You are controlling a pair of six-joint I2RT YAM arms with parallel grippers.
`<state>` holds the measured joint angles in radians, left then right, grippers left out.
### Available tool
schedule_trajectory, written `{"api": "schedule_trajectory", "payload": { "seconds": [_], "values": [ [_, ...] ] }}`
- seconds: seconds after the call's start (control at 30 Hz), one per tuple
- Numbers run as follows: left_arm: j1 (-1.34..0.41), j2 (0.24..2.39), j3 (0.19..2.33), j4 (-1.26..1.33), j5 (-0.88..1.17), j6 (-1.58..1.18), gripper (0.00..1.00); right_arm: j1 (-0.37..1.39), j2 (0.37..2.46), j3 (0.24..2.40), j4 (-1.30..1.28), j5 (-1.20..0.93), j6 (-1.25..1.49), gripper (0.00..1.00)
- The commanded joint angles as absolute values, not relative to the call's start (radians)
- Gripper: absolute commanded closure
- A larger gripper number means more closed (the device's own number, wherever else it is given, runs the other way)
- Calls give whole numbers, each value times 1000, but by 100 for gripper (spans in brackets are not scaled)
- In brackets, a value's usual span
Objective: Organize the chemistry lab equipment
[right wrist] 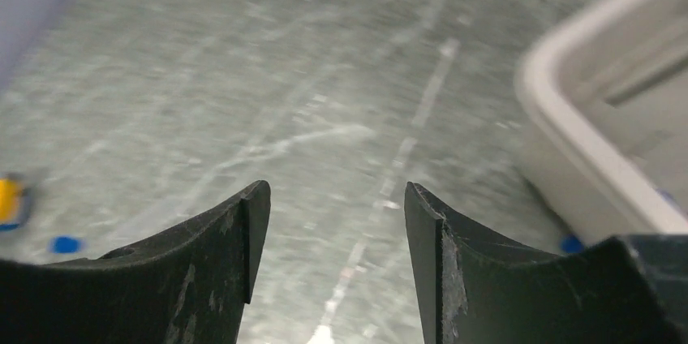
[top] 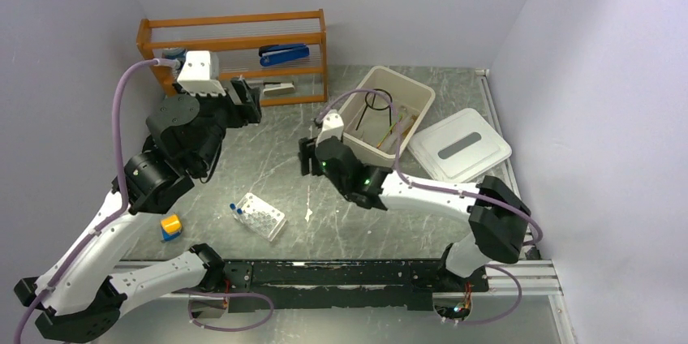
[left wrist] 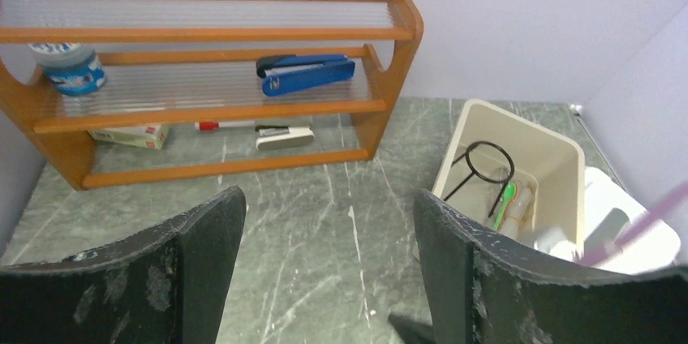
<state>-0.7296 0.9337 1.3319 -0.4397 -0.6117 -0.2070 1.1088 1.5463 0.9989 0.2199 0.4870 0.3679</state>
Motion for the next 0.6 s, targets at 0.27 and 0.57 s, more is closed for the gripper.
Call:
{"api": "schedule_trajectory", "payload": {
  "seconds": [0.27,0.57],
  "values": [
    [-722,920,1186,-568,-413,-355,18,949,1654,1097,-380,548,369,55],
    [-723,893,1085,-458,-473,-353,19,905,1804,1144,-476,589,344,48]
  ]
}}
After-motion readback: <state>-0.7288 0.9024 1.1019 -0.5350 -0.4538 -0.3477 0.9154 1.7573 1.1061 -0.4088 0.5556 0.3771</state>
